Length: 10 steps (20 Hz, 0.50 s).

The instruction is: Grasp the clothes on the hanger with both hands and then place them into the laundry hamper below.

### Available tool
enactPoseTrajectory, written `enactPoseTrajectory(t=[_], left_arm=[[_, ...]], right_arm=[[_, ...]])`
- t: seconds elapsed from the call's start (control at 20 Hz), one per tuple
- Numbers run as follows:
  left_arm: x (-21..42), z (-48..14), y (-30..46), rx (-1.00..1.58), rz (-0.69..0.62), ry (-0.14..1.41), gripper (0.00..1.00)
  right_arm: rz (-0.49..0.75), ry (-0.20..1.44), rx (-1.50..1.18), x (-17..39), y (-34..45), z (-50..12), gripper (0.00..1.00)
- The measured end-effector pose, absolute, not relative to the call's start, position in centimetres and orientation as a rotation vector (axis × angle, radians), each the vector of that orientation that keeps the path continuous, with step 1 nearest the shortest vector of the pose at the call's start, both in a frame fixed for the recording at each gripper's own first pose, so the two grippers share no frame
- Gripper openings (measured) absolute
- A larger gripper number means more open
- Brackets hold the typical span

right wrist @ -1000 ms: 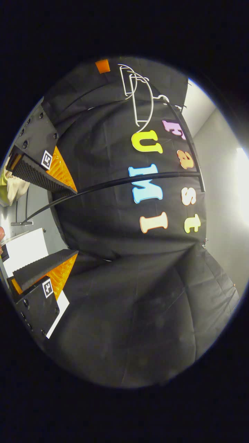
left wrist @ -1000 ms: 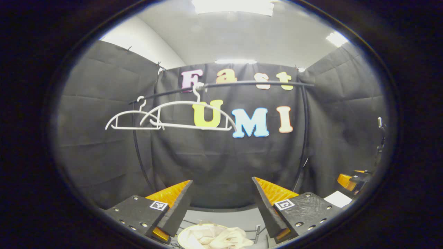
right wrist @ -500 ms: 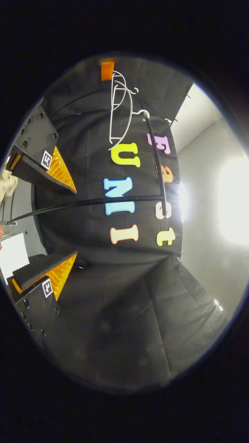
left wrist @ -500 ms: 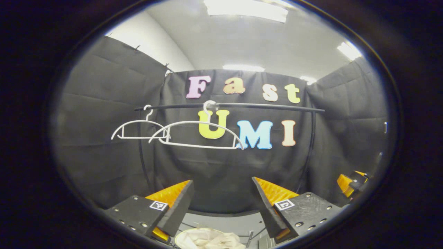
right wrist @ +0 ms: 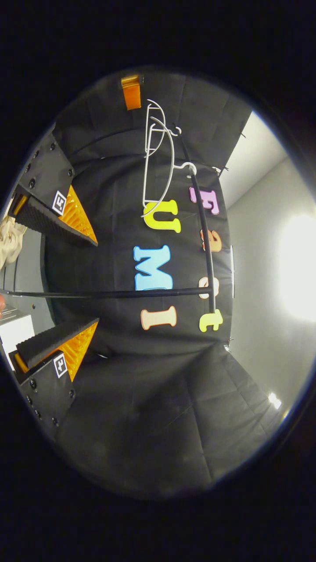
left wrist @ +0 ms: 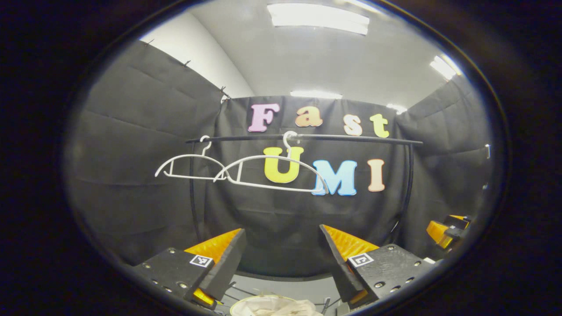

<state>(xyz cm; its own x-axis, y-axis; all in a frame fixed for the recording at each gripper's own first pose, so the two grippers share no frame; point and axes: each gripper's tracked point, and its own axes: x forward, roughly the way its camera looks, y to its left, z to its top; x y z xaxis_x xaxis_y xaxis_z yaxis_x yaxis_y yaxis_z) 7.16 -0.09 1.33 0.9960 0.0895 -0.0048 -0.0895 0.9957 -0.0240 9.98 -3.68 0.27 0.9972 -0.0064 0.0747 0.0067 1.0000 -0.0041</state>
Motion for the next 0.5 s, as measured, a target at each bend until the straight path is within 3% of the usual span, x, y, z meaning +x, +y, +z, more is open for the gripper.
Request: enactPoseTrajectory(t=[0.2,0.5], left_arm=[[7.1,0.7,0.6,0.003,0.072,-0.041,0.95],[8.1,-1.3,-0.3,0.007,-0.001,0.001,0.95]], right_arm=[[-0.014,-0.117,-0.037,9.9,-2.1,0.2,1.0],[-0.063,-0.077,-0.076,9.5,-2.0,-0.8,0.94]])
